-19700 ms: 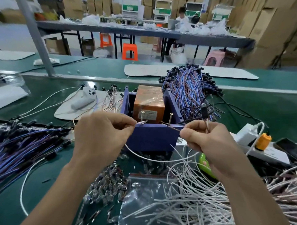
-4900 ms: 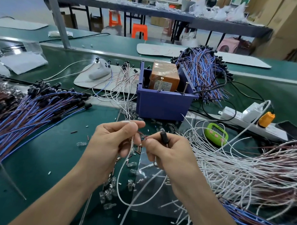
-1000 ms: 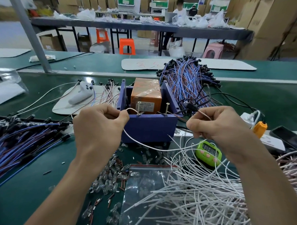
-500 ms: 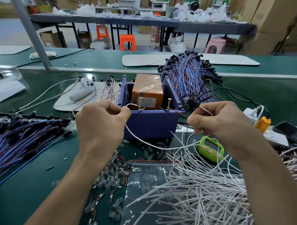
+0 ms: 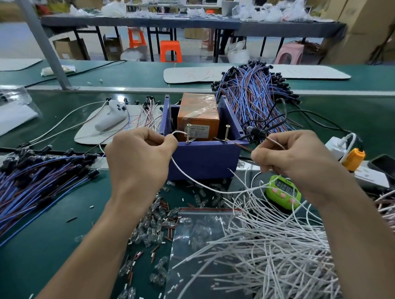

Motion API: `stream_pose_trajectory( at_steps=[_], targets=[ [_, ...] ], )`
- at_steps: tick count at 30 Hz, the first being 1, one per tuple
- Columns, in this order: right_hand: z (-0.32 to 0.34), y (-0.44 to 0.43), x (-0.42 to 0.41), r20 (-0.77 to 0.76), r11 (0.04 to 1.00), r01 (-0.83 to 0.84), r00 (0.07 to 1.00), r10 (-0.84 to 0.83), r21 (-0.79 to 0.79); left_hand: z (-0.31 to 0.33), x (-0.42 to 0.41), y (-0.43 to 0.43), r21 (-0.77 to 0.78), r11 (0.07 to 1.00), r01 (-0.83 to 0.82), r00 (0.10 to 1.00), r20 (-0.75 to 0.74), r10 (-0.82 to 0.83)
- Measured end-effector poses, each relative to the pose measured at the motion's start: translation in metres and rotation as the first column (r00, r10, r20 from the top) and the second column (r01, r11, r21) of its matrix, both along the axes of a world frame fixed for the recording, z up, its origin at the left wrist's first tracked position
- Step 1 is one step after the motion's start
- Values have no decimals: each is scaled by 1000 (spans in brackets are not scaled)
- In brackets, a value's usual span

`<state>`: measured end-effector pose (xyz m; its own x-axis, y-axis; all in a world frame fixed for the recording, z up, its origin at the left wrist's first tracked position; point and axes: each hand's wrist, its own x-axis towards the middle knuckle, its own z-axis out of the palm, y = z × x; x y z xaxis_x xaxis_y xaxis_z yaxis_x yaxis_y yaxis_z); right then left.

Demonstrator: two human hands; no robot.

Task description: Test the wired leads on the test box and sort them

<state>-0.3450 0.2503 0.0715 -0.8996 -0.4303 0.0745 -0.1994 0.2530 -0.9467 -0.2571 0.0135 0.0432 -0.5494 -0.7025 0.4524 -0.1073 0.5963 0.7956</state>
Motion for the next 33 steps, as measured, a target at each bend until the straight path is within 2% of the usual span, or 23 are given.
stream_pose_trajectory(
  at_steps=[13,20,29,33],
  targets=[
    [-12,-3,-6,-81,994,104,992,-100,47,2,1,2,19,1000,2,1000,-2,-2],
    [-18,-10,-8,-70,982,189,980,-188,3,3,2,2,46,999,7,1000,-1,-7],
    [-14,-6,-5,-23,998,56,998,-56,28,4,2,-1,73,997,9,1000,-5,-9],
    [-21,-14,-5,-35,988,153,988,-153,-18,5,2,-1,82,997,4,1000,2,-4]
  ],
)
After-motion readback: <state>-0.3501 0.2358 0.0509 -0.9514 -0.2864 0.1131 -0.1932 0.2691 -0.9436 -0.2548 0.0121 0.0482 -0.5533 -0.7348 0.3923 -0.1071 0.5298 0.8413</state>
